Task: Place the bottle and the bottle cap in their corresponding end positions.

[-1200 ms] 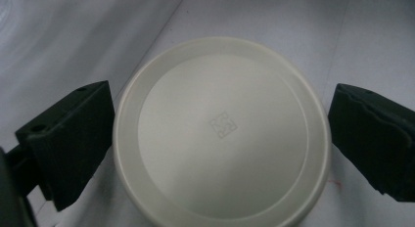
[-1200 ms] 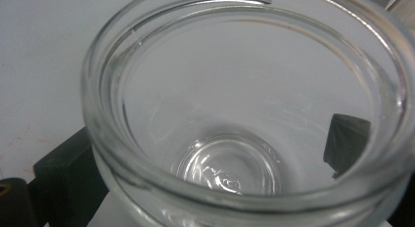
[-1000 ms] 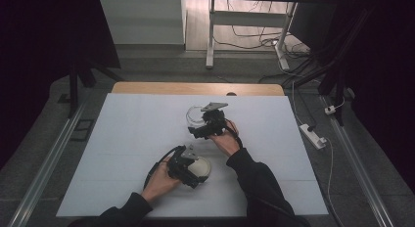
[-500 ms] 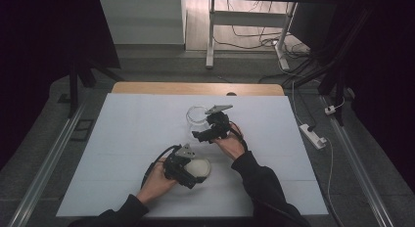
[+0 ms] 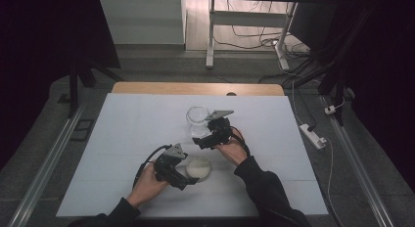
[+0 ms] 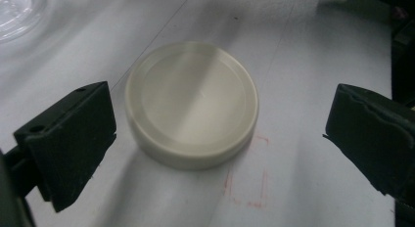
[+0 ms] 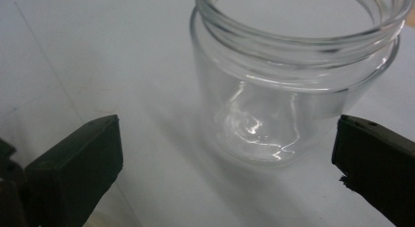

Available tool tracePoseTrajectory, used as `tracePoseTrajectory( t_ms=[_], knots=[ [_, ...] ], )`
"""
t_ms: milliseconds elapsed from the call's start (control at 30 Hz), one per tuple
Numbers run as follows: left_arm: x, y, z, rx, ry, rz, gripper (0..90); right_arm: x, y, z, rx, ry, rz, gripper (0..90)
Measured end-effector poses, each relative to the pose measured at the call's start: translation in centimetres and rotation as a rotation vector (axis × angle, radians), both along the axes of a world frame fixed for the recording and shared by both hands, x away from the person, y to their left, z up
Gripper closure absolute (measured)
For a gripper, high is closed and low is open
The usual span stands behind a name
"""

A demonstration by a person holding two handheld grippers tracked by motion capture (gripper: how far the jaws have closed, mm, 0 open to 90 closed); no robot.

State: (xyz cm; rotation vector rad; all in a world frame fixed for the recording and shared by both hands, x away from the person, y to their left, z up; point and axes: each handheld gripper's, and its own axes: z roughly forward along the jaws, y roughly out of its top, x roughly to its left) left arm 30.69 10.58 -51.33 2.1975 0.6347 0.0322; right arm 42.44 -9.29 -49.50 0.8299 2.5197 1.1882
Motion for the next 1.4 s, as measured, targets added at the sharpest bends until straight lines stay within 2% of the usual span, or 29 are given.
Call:
tracePoseTrajectory(
  t_ms=[67, 267, 600, 1000, 1300, 1400],
  knots=[
    [-0.1, 0.4, 0.1, -0.02, 0.011, 0.0, 0.0, -0.3, 0.0, 0.1, 0.008, 0.001, 0.007, 0.0],
    [-0.3, 1.4, 0.5, -0.037, 0.025, 0.002, 0.0, -1.5, 0.1, 0.4, 0.027, 0.015, 0.034, 0.0],
    [-0.9, 3.0, 1.1, -0.056, 0.005, 0.026, 0.0, -3.3, -0.2, 1.1, 0.043, 0.011, 0.064, 0.0],
    [-1.6, 4.7, 1.5, -0.037, 0.008, 0.059, 0.0, -5.0, -1.4, 1.3, 0.044, 0.015, 0.063, 0.0],
    [-2.2, 5.9, 0.9, 0.017, 0.03, 0.103, 0.0, -6.3, -2.6, 1.3, 0.017, 0.03, 0.061, 0.0],
    [-2.5, 6.3, 0.8, 0.021, 0.035, 0.117, 0.0, -6.5, -3.1, 1.1, 0.015, 0.036, 0.052, 0.0]
  ],
)
